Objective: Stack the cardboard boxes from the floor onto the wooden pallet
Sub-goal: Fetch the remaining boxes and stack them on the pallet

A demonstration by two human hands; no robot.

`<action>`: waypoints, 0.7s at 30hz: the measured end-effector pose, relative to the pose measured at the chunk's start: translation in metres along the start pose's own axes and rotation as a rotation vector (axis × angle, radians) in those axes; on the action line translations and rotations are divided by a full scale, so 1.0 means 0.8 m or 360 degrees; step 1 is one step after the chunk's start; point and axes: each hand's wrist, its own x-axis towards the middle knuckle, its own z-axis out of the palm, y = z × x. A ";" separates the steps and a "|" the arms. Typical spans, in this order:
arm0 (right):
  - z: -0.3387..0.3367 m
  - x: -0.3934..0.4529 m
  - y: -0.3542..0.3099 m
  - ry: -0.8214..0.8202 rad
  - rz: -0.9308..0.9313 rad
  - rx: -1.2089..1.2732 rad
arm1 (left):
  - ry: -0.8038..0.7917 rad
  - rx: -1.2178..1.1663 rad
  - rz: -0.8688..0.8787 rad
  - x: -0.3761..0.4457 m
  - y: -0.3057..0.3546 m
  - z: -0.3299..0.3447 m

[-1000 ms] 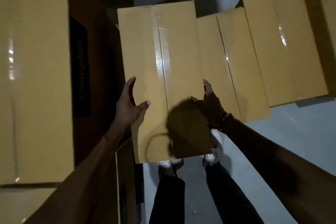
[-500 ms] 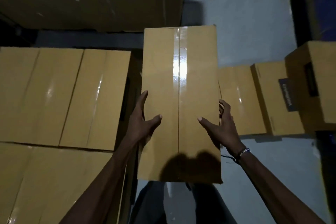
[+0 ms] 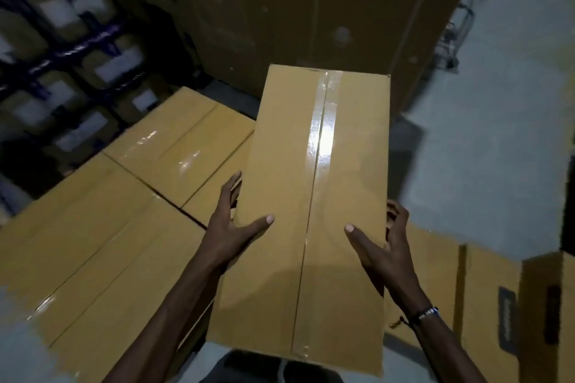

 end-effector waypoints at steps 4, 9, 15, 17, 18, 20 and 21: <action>0.037 -0.005 -0.043 -0.0229 -0.0132 -0.0029 | 0.0239 -0.0105 -0.0014 -0.060 -0.002 -0.046; 0.105 -0.033 -0.089 -0.0577 -0.0270 -0.0161 | 0.0544 -0.0218 -0.0070 -0.153 -0.016 -0.106; 0.203 -0.103 -0.129 -0.1061 -0.0508 -0.0273 | 0.0905 -0.0326 -0.0120 -0.295 -0.046 -0.174; 0.232 -0.135 -0.131 -0.1181 -0.0571 -0.0281 | 0.1034 -0.0358 -0.0139 -0.346 -0.058 -0.190; 0.246 -0.153 -0.132 -0.1227 -0.0596 -0.0294 | 0.1101 -0.0359 -0.0150 -0.372 -0.064 -0.198; 0.273 -0.193 -0.137 -0.1329 -0.0648 -0.0335 | 0.1231 -0.0339 -0.0186 -0.425 -0.076 -0.213; 0.287 -0.214 -0.141 -0.1383 -0.0676 -0.0354 | 0.1291 -0.0329 -0.0206 -0.452 -0.082 -0.219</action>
